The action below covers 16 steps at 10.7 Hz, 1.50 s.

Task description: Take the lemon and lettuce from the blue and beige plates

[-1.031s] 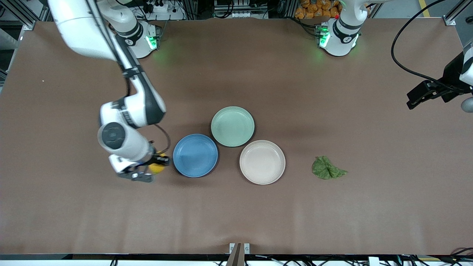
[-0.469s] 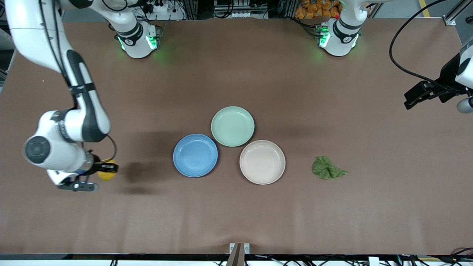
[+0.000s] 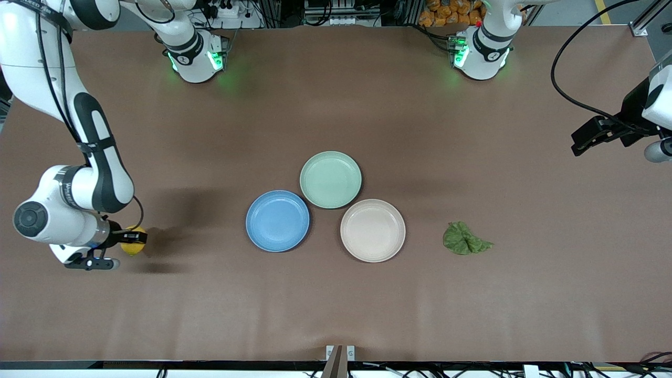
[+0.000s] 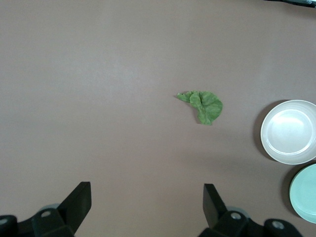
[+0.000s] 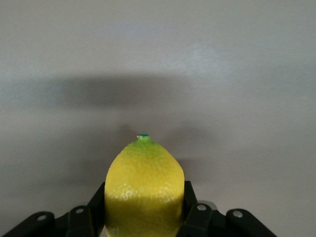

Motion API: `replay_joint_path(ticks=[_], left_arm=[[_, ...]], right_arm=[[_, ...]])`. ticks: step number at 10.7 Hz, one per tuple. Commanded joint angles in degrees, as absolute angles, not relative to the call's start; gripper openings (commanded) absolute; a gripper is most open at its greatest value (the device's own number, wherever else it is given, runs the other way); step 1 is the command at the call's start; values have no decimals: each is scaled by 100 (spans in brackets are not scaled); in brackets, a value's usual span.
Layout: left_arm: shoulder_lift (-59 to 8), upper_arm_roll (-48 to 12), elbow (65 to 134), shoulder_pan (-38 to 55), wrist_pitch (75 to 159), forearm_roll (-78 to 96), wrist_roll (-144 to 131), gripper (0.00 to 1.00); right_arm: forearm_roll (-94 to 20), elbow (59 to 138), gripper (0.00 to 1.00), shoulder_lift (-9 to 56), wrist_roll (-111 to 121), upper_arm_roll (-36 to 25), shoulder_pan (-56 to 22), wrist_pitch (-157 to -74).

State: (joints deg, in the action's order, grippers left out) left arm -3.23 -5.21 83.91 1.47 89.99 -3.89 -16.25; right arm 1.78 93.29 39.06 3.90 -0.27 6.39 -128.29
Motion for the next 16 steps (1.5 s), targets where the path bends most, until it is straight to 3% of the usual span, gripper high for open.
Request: replay_joint_path(ticks=[1, 3, 4, 7, 12, 16], left_arm=[[-299, -475, 8420, 185, 9026, -255, -1600, 100], [-299, -475, 8420, 176, 9026, -246, -1600, 100], [-299, -475, 8429, 176, 9026, -246, -1600, 100], [-299, -475, 8429, 176, 9026, -255, -1600, 100], [-299, -475, 8420, 167, 9035, -264, -1600, 100], [-299, -475, 8411, 176, 9035, -299, -1512, 100]], right_arm=[[176, 9588, 29, 3823, 387, 35, 607, -12902], [176, 9685, 80, 3806, 352, 35, 598, -12929], [176, 9686, 100, 3762, 378, 35, 598, -12877], [185, 9825, 100, 3062, 448, 26, 650, -11922], [176, 11345, 100, 1093, 563, 53, 835, -11892], [176, 11015, 100, 335, 554, 61, 844, -11156]])
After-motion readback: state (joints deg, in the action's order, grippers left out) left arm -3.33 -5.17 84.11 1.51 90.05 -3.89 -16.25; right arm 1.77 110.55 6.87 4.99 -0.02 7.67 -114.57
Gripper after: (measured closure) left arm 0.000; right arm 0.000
